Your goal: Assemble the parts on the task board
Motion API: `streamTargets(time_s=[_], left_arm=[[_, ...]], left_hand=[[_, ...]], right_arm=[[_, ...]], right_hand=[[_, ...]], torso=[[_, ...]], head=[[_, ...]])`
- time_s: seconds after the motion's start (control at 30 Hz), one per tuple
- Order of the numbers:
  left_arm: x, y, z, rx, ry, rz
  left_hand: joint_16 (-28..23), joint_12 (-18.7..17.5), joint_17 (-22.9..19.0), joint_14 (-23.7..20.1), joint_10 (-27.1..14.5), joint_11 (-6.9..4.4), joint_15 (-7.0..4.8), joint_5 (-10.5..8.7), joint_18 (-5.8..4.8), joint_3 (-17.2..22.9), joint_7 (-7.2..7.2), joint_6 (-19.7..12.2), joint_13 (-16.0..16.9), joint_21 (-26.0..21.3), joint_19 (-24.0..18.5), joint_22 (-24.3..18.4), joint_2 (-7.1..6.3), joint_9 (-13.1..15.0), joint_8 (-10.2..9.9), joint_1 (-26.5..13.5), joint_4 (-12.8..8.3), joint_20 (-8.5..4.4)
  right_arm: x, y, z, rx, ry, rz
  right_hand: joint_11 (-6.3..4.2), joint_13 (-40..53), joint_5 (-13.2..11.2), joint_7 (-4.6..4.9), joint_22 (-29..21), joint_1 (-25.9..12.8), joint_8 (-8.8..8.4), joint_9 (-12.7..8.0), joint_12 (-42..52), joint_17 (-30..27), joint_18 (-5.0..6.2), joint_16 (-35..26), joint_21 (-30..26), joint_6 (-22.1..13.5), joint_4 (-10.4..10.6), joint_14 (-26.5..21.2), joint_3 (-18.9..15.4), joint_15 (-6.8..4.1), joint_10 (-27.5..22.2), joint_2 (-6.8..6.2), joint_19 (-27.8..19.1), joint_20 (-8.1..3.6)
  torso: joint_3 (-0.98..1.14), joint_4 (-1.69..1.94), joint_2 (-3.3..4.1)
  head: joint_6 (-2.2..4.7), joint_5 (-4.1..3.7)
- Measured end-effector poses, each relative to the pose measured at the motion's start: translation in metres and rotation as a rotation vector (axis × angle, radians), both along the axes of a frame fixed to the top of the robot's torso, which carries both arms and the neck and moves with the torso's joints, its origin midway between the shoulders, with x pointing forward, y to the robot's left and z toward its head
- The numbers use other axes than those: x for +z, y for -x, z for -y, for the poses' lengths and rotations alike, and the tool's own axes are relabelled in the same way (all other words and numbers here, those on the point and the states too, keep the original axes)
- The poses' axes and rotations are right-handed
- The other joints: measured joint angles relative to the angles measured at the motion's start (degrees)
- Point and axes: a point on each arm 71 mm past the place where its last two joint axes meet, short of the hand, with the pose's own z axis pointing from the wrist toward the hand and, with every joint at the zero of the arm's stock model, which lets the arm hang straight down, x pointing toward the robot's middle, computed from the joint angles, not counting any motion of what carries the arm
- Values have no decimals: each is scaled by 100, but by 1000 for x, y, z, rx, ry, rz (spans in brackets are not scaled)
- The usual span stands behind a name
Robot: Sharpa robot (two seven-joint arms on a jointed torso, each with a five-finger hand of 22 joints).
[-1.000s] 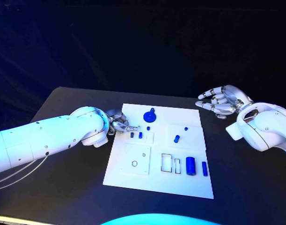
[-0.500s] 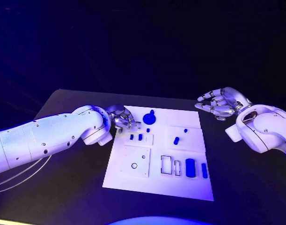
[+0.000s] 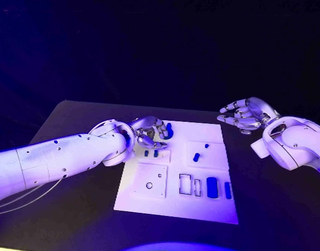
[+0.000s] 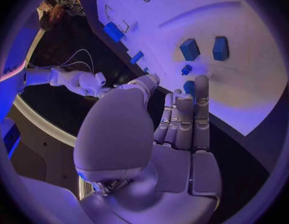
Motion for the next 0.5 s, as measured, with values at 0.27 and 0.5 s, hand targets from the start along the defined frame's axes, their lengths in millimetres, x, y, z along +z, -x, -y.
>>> streamTargets(time_s=[0.27, 0.5], left_arm=[[-7, -3, 14, -80, -99, 77], [-10, -8, 17, -91, -164, 109]], left_hand=[[-80, -111, -423, -323, -153, 30, 41, -9, -1, -75, -55, 42, -263, 8, -158, 57, 4, -291, -88, 160, 25, 71], [298, -111, -201, -187, -105, 48, 51, -9, -1, -114, -61, 300, -452, 184, -157, 172, 49, -535, -164, 264, 32, 71]], right_arm=[[0, 0, -1, 2, -1, 0], [0, 0, -2, 3, -1, 0]], right_hand=[[0, 0, 0, 0, 0, 0, 0, 0, 0, -1, 0, 0, 0, 0, 0, 0, 0, 0, 0, 0, 0, 0], [0, 0, 0, 0, 7, 0, 0, 0, 0, -1, 0, 0, 0, 0, 0, 0, 0, 0, 0, 0, 0, 0]], torso=[[-5, -5, 4], [-4, -6, 4]], head=[[12, -13], [11, -20]])
